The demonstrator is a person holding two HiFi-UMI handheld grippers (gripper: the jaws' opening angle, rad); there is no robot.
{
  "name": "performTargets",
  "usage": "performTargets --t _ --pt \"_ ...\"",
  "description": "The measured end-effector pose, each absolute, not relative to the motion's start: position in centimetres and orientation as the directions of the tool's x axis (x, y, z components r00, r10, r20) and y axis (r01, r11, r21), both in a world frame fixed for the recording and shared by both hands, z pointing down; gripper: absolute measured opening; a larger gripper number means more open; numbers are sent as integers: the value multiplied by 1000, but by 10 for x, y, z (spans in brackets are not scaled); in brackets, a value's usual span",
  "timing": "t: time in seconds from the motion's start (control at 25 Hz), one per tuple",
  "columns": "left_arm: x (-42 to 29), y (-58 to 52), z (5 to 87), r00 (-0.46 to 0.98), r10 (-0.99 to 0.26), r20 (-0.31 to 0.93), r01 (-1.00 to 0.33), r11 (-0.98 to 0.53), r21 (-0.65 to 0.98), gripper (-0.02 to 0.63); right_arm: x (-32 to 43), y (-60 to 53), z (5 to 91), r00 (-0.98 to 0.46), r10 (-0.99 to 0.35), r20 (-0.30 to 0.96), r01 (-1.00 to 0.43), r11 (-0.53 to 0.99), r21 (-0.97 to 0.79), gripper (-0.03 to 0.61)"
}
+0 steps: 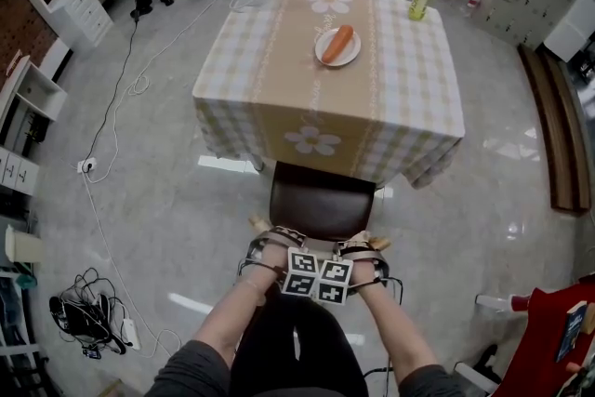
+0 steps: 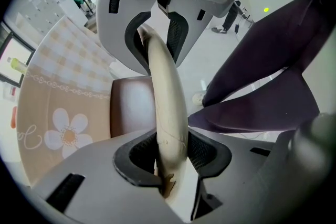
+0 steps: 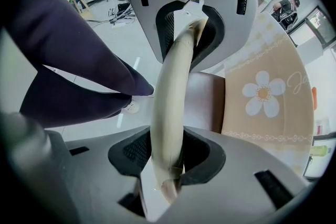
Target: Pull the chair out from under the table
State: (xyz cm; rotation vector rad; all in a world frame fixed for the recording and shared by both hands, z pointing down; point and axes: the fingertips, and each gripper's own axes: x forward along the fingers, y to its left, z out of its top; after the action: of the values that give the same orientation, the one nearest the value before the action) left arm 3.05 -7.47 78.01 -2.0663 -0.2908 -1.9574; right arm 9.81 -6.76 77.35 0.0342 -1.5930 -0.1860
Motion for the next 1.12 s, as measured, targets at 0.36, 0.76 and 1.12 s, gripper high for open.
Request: performTargets --t 0.36,0.76,1.12 --pt "31 -41 778 54 -52 997 331 -941 -68 146 99 -34 772 -40 -139 989 102 985 143 138" --pt "27 -5 781 52 -55 997 339 -938 -69 146 94 3 775 -45 -143 989 95 985 146 139" --pt "15 28 783 55 -56 997 360 -930 -72 147 83 37 777 -35 -148 988 77 986 150 140"
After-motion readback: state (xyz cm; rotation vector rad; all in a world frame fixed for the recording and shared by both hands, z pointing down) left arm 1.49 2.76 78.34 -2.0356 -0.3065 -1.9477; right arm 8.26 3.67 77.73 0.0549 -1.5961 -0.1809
